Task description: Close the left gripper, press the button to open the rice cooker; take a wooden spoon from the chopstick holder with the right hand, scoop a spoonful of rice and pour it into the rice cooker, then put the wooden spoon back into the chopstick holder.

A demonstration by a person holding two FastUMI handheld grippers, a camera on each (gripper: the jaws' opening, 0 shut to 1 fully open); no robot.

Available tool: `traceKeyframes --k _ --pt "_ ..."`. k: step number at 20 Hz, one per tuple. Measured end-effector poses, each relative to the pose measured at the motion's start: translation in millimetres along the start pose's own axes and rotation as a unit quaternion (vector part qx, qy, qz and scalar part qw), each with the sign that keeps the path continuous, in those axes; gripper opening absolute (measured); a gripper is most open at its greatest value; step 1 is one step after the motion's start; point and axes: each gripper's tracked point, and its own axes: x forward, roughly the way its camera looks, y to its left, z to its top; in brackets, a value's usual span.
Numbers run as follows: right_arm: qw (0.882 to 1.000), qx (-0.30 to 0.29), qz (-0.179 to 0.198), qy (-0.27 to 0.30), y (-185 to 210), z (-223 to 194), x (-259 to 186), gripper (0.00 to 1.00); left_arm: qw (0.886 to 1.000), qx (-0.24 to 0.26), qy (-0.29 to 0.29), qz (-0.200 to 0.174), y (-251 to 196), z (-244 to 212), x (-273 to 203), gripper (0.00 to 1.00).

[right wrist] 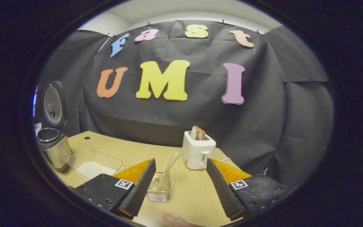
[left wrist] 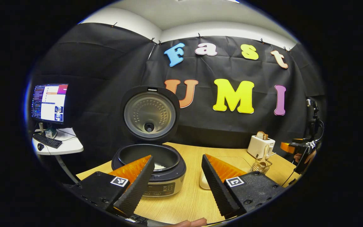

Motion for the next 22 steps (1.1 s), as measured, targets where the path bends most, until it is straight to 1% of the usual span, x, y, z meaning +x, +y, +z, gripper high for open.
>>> traceKeyframes --k 4,7,10,14,17,19,22 --pt "1.000 -0.005 0.023 0.003 10.3 -16.4 -26.5 0.94 1.000 0.017 -0.006 0.013 5.2 22.2 3.2 0.96" --pt "0.999 -0.009 0.043 0.002 21.6 -25.5 -39.7 0.95 0.999 0.022 -0.016 0.025 11.6 46.6 11.1 0.96" --pt "0.998 -0.017 0.054 -0.001 24.3 -33.1 -48.8 0.96 0.999 0.022 -0.022 0.032 19.2 71.4 22.4 0.96" --pt "0.997 0.008 0.073 -0.001 22.8 -38.5 -58.1 0.95 0.998 0.028 -0.039 0.048 32.6 109.5 46.8 0.95" --pt "0.997 0.028 0.074 -0.005 14.1 -33.8 -56.8 0.95 0.998 0.021 -0.038 0.053 40.8 131.0 73.0 0.95" --pt "0.996 0.039 0.075 -0.002 10.7 -35.5 -56.5 0.95 0.997 0.025 -0.036 0.060 47.0 143.7 93.2 0.95" --pt "0.997 0.045 0.067 -0.002 2.9 -35.8 -53.7 0.96 0.994 0.047 -0.040 0.092 69.2 160.1 118.8 0.96"
